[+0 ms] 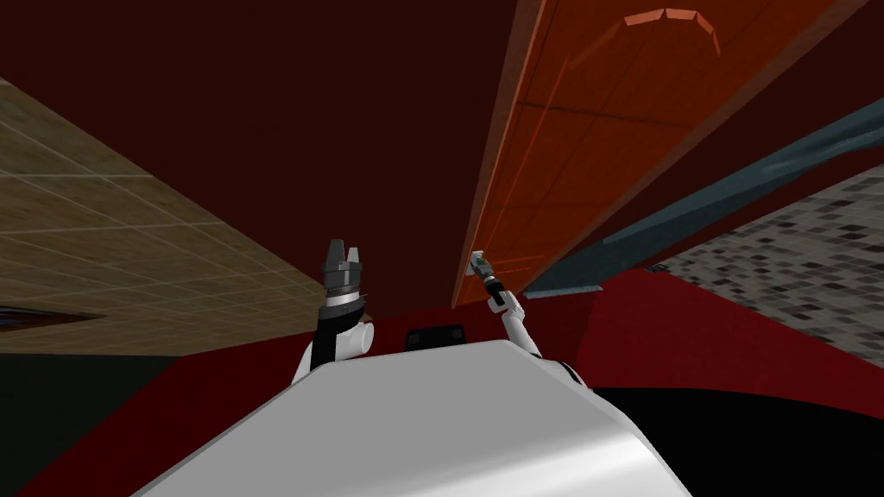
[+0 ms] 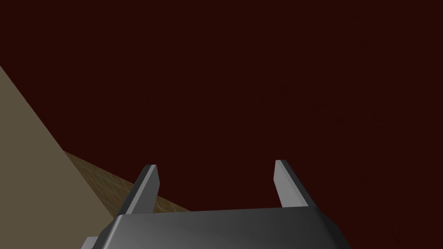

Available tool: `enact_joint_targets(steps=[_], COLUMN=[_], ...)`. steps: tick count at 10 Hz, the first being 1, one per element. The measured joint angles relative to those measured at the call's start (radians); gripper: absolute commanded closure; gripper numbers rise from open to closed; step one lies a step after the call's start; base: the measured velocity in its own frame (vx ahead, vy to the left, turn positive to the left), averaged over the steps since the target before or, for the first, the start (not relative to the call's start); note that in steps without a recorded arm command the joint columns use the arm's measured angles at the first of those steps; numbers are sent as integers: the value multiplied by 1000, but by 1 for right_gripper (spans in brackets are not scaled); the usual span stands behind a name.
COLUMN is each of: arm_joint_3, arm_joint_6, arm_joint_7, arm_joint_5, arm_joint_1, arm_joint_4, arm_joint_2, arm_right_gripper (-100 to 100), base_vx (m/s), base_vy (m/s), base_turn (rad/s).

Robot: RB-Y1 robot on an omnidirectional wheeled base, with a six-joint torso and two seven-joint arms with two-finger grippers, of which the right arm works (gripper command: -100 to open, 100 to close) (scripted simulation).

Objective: Pull the door open

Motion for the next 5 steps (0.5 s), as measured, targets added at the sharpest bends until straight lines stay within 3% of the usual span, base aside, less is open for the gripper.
enact_joint_targets(steps=[1, 5], arm_joint_3=[0, -3], arm_joint_6=[2, 3], arm_joint_7=[-5, 1], arm_joint_5=[0, 0], arm_joint_1=[1, 0], arm_joint_4=[-4, 0], arm_joint_2=[-2, -3], arm_right_gripper=[100, 100], base_vx=[-9, -20], base_vy=[-7, -11], base_turn=[-30, 1])
